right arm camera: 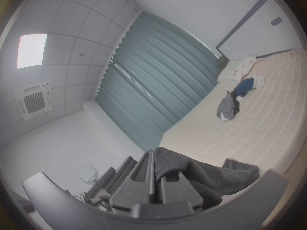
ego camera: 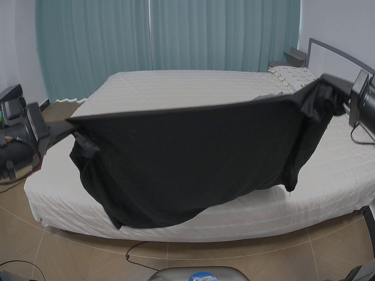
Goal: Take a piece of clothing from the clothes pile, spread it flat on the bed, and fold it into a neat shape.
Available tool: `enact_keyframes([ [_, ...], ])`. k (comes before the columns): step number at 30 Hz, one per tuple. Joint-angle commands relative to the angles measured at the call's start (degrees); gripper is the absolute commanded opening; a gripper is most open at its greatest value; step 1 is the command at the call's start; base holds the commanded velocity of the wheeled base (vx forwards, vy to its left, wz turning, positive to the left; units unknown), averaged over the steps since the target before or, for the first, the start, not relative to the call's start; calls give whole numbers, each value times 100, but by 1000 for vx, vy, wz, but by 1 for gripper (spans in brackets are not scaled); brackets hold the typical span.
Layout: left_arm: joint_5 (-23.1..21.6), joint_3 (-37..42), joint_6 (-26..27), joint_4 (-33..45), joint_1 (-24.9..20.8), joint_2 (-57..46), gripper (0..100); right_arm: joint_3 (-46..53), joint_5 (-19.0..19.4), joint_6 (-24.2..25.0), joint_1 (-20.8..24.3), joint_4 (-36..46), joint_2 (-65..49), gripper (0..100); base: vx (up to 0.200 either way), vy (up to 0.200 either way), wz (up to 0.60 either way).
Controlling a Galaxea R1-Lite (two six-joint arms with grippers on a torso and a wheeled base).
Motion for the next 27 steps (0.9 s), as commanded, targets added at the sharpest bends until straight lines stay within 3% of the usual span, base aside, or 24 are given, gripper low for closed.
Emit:
enact_keyframes([
  [1, -37, -1699, 13, 760, 321, 1211, 0, -2307, -21, 31, -498, 1142, 777, 0, 0, 0, 0],
  [7, -98, -2271, -13, 769, 629, 2380, 0, -2967, -170, 40, -638, 1309, 2131, 0, 0, 0, 0],
  [17, -256, -3580, -470, 804, 1016, 4120, 0, -3441, -663, -4, -515, 123, 3906, 0, 200, 0, 0],
  [27, -230, -4354, -584, 769, 1121, 5342, 0, -3582, -671, 5, -726, -352, 4891, 0, 200, 0, 0],
])
